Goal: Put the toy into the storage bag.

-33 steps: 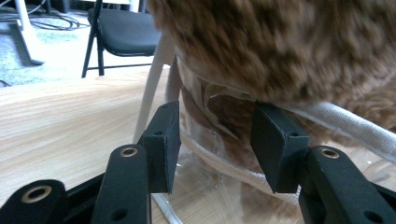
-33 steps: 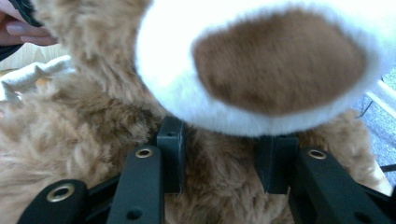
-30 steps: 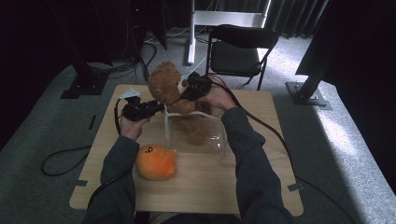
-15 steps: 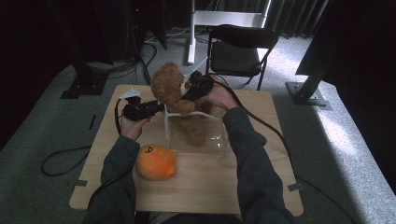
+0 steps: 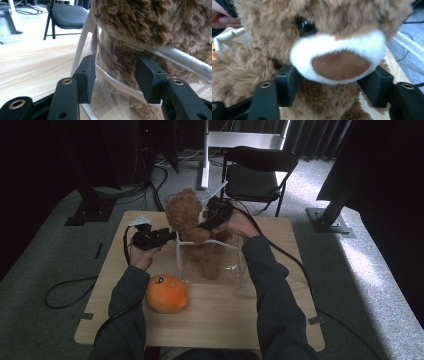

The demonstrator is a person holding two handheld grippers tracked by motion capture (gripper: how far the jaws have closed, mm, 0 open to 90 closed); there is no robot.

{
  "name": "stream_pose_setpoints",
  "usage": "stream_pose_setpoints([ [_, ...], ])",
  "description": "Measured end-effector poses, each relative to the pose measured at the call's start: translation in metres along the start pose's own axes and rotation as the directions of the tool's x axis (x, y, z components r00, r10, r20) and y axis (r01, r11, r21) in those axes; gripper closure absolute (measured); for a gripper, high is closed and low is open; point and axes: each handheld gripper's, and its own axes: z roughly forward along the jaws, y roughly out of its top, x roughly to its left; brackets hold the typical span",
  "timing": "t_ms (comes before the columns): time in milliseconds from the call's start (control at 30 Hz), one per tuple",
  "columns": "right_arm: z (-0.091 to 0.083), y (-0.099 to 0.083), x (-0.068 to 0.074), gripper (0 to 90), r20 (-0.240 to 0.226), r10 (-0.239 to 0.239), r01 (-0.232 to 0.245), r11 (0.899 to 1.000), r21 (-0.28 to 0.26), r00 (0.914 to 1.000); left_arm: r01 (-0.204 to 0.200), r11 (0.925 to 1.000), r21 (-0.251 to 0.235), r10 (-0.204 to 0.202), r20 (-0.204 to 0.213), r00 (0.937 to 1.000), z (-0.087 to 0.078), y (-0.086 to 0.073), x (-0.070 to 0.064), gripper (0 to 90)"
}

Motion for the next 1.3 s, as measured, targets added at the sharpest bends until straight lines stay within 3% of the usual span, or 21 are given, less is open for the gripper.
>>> stream_pose_setpoints([
  [200,-0.003,0.0,0.001,27.3,0.036,-0.018,0.018,1.0,-0.014,0.9992,-0.003,1.0,0.0,0.003,-0.003,1.0,0.0,0.0,0.0,51.1],
  [467,-0.005,0.0,0.003,23.9,0.046,-0.036,0.037,0.999,-0.024,0.9983,-0.003,1.0,-0.006,0.003,0.001,1.0,-0.001,0.001,0.0,50.9],
  [667,-0.01,0.001,0.003,19.1,0.029,-0.017,0.019,0.998,-0.066,0.9994,-0.001,0.9999,-0.011,0.001,0.005,1.0,-0.001,0.001,0.0,50.8],
  [767,-0.013,0.003,0.001,19.0,0.009,0.005,-0.004,0.993,-0.118,0.9999,-0.002,0.9999,-0.01,0.002,0.006,1.0,0.0,0.001,-0.001,50.8],
  [933,-0.011,0.003,-0.002,19.1,0.007,0.033,-0.032,0.992,-0.122,0.9994,-0.003,0.9999,-0.01,0.003,0.008,1.0,0.0,0.001,-0.001,50.8],
  [1033,-0.014,0.004,-0.003,23.0,0.002,0.044,-0.043,0.983,-0.176,0.999,-0.003,0.9999,-0.01,0.003,0.004,1.0,-0.001,0.001,-0.001,50.6],
  [1100,-0.018,0.004,-0.004,30.7,-0.005,0.055,-0.054,0.974,-0.218,0.9985,-0.003,0.9999,-0.011,0.003,0.005,1.0,-0.001,0.001,-0.001,50.7],
  [1300,-0.022,0.005,-0.005,45.9,0.022,0.069,-0.061,0.965,-0.255,0.9974,0.002,0.9998,-0.018,-0.002,0.005,1.0,0.0,0.0,0.0,50.6],
])
